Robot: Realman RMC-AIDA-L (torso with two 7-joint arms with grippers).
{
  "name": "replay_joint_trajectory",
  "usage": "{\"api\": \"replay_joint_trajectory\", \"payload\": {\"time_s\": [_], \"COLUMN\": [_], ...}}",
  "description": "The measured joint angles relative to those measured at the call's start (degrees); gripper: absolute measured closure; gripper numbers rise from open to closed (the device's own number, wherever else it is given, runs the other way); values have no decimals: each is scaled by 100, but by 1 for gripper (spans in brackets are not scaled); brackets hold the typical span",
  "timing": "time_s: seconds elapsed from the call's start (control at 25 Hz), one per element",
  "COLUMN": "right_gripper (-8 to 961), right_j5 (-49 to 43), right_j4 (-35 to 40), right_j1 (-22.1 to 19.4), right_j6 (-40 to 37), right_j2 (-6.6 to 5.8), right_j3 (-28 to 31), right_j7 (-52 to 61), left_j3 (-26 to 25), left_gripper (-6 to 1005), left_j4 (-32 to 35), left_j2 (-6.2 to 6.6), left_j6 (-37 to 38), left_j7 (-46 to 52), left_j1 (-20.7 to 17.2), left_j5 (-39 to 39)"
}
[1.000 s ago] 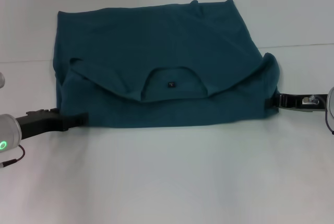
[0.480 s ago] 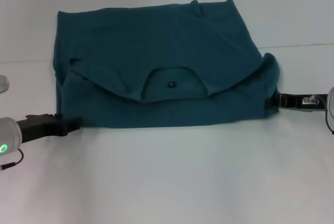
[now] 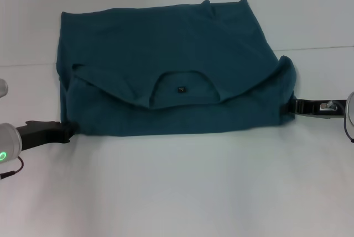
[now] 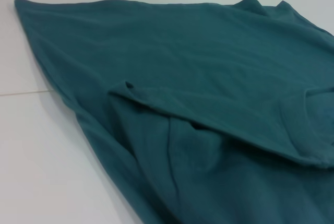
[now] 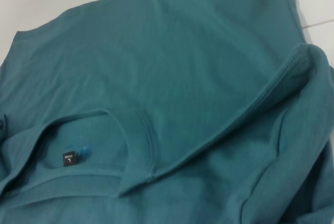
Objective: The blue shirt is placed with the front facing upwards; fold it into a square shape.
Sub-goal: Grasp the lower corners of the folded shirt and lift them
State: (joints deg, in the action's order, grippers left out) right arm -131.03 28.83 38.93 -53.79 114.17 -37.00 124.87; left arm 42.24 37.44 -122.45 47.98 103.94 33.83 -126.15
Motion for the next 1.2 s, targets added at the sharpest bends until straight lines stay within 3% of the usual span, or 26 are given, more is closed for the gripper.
{"api": "replay_joint_trajectory", "payload": {"time_s": [0.4,0.6,1.0,1.2], "right_gripper": [897,897,898,898], "right_j5": [11,317,517,521], "right_j4": [0,37,417,780], "right_j1": [-54,-204,-564,-867], "right_j6": [2,-162,-649,-1179], "right_j2": [0,-14,-9,53], "right_j3": [7,17,17,17], "right_j7": [-54,-322,-533,-817], "left_j3": [46,44,-1,-75], "left_gripper": [945,1000,1000,1000], "left_j4": [0,139,662,978], "left_j2": [0,3,63,83], "left_j6": [-9,178,886,1449], "left_j7": [5,72,264,323], "left_j1": [34,-28,-303,-482], "left_j5": [3,2,-6,-7]}}
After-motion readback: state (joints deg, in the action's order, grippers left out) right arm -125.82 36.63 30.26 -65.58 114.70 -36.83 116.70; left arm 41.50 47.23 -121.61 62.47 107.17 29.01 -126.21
